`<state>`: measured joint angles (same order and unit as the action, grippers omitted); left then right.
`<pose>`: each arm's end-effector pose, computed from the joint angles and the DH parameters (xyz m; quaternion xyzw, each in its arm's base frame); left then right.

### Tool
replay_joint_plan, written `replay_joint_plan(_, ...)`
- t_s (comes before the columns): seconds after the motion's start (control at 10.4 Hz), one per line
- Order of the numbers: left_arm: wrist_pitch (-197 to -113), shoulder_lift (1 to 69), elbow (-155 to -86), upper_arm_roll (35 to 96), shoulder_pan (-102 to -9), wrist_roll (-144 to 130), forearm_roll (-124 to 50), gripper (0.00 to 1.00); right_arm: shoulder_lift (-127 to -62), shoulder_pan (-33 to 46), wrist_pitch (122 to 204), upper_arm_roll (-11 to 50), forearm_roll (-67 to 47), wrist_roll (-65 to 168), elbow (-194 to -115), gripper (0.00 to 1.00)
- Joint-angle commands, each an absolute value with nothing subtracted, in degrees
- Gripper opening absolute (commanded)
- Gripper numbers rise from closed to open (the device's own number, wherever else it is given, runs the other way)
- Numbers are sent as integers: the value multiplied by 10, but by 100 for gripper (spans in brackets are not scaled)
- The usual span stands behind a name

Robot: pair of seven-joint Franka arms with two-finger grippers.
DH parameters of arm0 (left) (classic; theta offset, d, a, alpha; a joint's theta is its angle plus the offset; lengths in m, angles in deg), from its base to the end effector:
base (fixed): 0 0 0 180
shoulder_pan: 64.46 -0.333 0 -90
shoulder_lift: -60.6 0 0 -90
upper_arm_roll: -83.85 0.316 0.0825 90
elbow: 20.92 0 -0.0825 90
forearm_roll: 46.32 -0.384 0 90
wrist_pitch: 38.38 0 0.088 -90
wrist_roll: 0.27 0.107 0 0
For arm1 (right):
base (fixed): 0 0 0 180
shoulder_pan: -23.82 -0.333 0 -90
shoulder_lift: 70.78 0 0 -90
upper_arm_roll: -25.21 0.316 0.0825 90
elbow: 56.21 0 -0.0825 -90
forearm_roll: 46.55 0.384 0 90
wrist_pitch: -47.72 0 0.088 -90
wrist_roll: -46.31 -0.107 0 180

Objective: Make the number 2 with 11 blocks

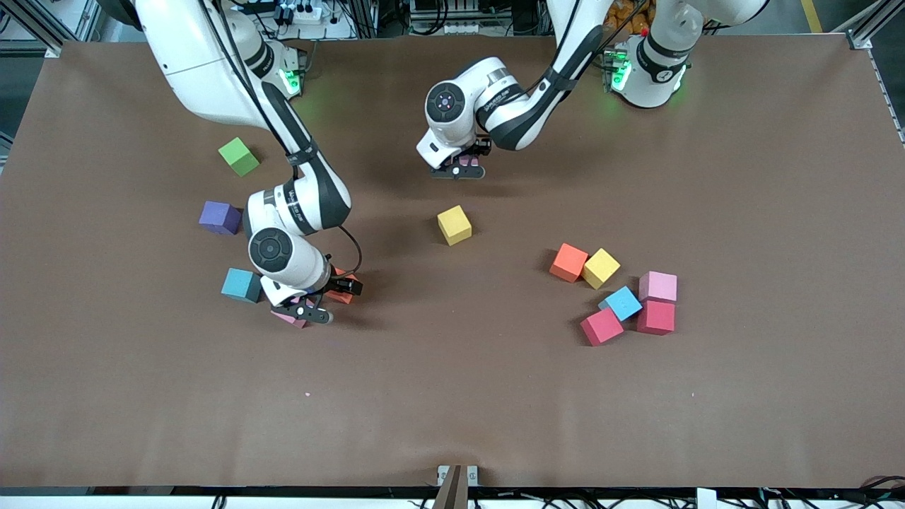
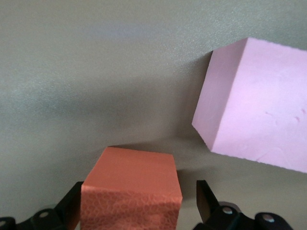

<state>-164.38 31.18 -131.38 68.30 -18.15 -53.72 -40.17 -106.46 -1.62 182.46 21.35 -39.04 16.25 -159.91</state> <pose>0.2833 -0.5287 0.2134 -0.9874 0.0272 0.1508 0.0385 0.5965 0.2406 0.1908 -0.9922 0.1161 0.0460 0.0053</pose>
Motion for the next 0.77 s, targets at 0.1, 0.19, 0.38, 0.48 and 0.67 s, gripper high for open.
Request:
replay_joint_plan(0.1,-1631,284,-1282,688,-158,-604,-401,30,-1071,-15,1826,218,-393,148,-1590,41)
replay_joint_plan(0.19,-1631,279,-1282,688,-157,-605,-401,33,-1068,-11,1823,219,-391,148,-1591,20)
replay_joint_plan(0.38,-1631,277,-1283,686,-154,-605,-402,33,-1052,-16,1799,220,-391,148,-1593,11)
replay_joint_plan(0.48,-1630,278,-1283,683,-154,-604,-402,33,-1038,-22,1782,220,-391,148,-1595,11)
replay_joint_plan(0.67,-1631,278,-1283,681,-151,-608,-402,99,-1017,-30,1769,220,-391,158,-1614,15)
